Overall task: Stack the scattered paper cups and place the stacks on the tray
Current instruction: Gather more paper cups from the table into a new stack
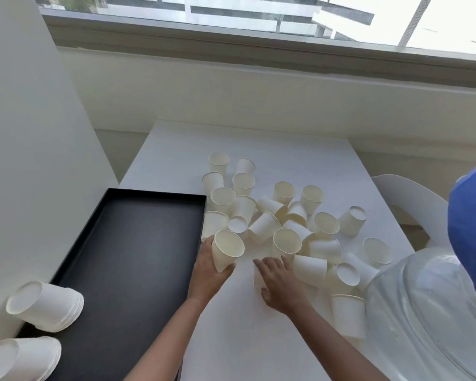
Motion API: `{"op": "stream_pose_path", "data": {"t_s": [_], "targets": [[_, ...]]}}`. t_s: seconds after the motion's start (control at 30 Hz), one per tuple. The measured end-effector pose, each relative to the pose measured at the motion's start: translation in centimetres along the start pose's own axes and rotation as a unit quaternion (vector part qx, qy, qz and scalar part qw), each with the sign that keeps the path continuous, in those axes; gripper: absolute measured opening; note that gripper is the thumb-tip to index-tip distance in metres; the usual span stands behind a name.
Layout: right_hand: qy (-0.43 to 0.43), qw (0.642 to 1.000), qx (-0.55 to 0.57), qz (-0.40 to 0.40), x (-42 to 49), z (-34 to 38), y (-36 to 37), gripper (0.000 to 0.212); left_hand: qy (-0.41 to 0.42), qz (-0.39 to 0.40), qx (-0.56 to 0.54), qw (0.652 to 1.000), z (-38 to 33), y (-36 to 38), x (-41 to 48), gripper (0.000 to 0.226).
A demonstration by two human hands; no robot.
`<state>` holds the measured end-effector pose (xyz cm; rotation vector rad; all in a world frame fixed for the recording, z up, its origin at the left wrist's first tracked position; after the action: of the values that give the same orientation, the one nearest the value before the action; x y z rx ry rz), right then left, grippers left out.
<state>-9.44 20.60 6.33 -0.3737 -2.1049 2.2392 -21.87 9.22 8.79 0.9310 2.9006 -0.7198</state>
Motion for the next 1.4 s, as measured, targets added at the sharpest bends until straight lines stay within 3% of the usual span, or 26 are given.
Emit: {"op": "stream_pose_path", "data": {"t_s": [0.2, 0.3, 0.4, 0.53, 0.57, 0.63, 0.7, 0.77, 0.93, 1.03, 1.17, 1.3, 1.4], "targets": [[0.053, 0.990, 0.082, -0.106, -0.2, -0.3, -1.7, 0.075, -0.010, -0.018, 0.004, 1.000, 0.3, -0.7, -0.3, 0.072], [0.123, 0.940, 0.238, -0.209, -0.6, -0.9, -2.9, 0.072, -0.010, -0.028, 0.015, 0.999, 0.4, -0.9, -0.4, 0.070], [0.225, 0.799, 0.470, -0.298, -0.7, -1.9, -3.5, 0.064, -0.008, -0.030, 0.046, 0.998, 0.5, -1.1, -0.6, 0.071], [0.277, 0.540, 0.730, -0.315, 0.4, -1.7, -3.0, 0.058, -0.007, -0.010, 0.080, 0.997, 0.8, -0.9, -0.8, 0.072], [0.273, 0.500, 0.760, -0.313, 0.7, -1.5, -3.0, 0.053, -0.004, -0.004, 0.090, 0.996, 0.8, -0.7, -0.8, 0.071], [0.255, 0.461, 0.792, -0.309, 1.1, -1.1, -3.2, 0.049, 0.008, 0.002, 0.108, 0.994, 0.7, -0.5, -1.0, 0.068], [0.235, 0.460, 0.801, -0.301, 1.4, -0.6, -3.3, 0.059, 0.022, 0.008, 0.113, 0.993, 0.5, -0.3, -1.1, 0.066], [0.221, 0.483, 0.794, -0.294, 1.5, -0.3, -3.4, 0.064, 0.036, 0.014, 0.112, 0.993, 0.3, -0.2, -1.1, 0.064], [0.167, 0.575, 0.759, -0.254, 1.4, 0.1, -3.3, 0.051, 0.064, 0.036, 0.141, 0.987, 0.3, -0.4, -1.1, 0.064], [0.162, 0.606, 0.746, -0.224, 1.1, 0.0, -3.0, 0.031, 0.068, 0.041, 0.156, 0.985, 0.6, -0.7, -1.2, 0.065], [0.165, 0.649, 0.714, -0.204, 0.9, -0.6, -3.0, 0.034, 0.093, 0.039, 0.193, 0.976, 0.5, -0.9, -0.9, 0.063], [0.166, 0.656, 0.710, -0.195, 0.8, -0.7, -3.5, 0.041, 0.141, 0.037, 0.250, 0.957, -0.2, -0.9, -0.5, 0.060], [0.169, 0.620, 0.740, -0.199, 0.8, -0.9, -3.5, 0.060, 0.132, 0.022, 0.218, 0.967, -0.3, -1.2, -0.3, 0.060]]}}
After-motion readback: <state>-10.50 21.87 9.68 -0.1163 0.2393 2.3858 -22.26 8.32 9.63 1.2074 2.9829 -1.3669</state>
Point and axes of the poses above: each hand's wrist, its own x-axis towards the middle knuckle, its own y-axis out of the palm, z = x × y, the point moved 6 cm from there along x, towards the middle knuckle, and after that the axes turned 11 degrees about -y, right-handed, at the moved point
